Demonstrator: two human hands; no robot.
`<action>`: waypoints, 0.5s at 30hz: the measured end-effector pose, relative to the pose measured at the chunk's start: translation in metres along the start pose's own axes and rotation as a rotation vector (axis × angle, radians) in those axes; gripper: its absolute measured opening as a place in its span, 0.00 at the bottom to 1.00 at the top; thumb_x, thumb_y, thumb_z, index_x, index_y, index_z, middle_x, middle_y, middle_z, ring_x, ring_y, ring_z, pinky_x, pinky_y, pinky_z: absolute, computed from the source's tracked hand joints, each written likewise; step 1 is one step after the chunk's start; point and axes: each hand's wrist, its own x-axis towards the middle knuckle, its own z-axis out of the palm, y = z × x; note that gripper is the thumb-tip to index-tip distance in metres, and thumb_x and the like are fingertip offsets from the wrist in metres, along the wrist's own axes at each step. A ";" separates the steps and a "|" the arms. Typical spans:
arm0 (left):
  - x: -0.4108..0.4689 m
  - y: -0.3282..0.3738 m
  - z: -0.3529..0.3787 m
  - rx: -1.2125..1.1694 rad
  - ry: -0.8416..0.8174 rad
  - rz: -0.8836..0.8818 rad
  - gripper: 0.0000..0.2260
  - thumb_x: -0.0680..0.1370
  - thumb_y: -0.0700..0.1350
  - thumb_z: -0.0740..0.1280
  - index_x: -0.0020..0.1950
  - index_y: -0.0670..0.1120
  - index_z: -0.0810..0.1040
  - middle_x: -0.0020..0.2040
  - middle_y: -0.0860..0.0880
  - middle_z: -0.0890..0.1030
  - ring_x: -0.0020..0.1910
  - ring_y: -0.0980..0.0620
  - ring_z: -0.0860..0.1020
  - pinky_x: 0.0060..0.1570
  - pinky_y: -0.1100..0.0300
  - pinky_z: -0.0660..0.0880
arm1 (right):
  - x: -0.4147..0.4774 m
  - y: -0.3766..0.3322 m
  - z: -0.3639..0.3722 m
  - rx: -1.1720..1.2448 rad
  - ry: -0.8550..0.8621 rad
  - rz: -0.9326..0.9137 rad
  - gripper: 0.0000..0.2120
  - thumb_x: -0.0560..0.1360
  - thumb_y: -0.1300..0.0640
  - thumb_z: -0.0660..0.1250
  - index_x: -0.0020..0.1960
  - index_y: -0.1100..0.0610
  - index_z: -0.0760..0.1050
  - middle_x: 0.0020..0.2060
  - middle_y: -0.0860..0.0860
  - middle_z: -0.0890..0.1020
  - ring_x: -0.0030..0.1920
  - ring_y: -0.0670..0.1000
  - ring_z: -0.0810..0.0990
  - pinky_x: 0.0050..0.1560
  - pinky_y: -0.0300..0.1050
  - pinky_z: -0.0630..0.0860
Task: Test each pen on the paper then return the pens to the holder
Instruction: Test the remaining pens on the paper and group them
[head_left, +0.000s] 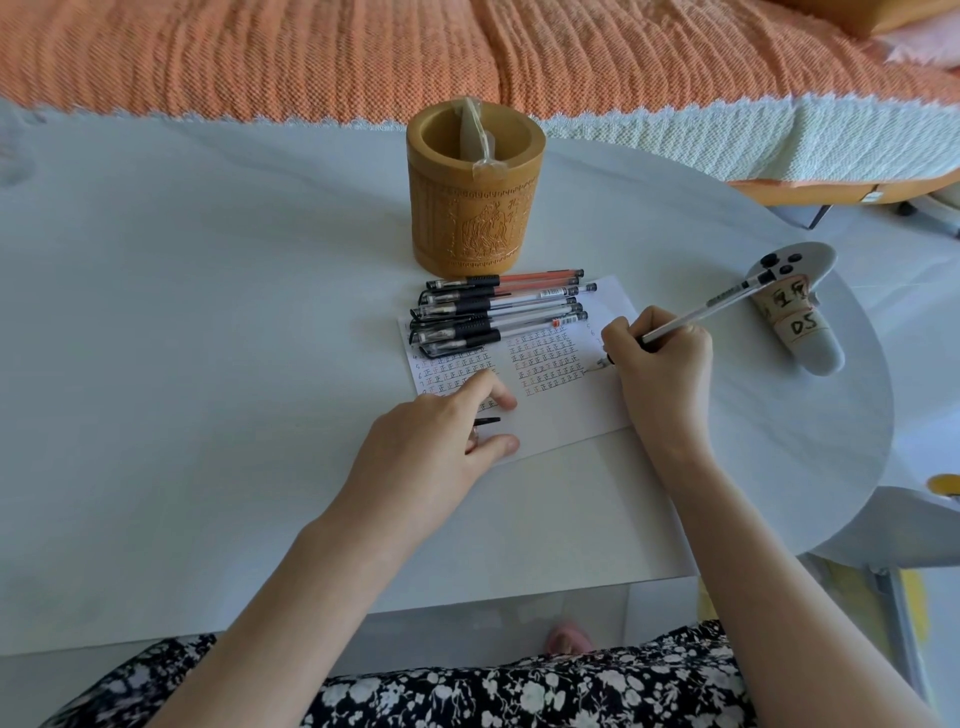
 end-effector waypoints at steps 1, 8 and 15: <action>0.000 0.000 0.000 -0.001 -0.002 -0.002 0.10 0.75 0.58 0.65 0.55 0.61 0.70 0.32 0.58 0.73 0.43 0.56 0.79 0.38 0.61 0.69 | 0.001 0.001 0.000 0.011 -0.002 0.001 0.16 0.70 0.64 0.63 0.31 0.69 0.59 0.29 0.58 0.61 0.33 0.52 0.57 0.33 0.44 0.52; 0.000 0.001 -0.001 -0.004 -0.001 -0.005 0.11 0.75 0.58 0.65 0.55 0.60 0.70 0.33 0.58 0.74 0.44 0.55 0.79 0.37 0.62 0.68 | 0.001 0.001 0.001 0.010 -0.011 -0.009 0.17 0.71 0.62 0.64 0.32 0.70 0.60 0.29 0.68 0.65 0.33 0.52 0.59 0.33 0.44 0.54; 0.000 0.001 -0.002 -0.006 -0.014 -0.008 0.11 0.75 0.58 0.65 0.55 0.60 0.70 0.34 0.57 0.75 0.45 0.56 0.79 0.39 0.61 0.69 | 0.000 -0.001 0.001 0.012 -0.027 -0.006 0.16 0.68 0.63 0.64 0.31 0.70 0.59 0.29 0.67 0.62 0.34 0.52 0.58 0.34 0.45 0.53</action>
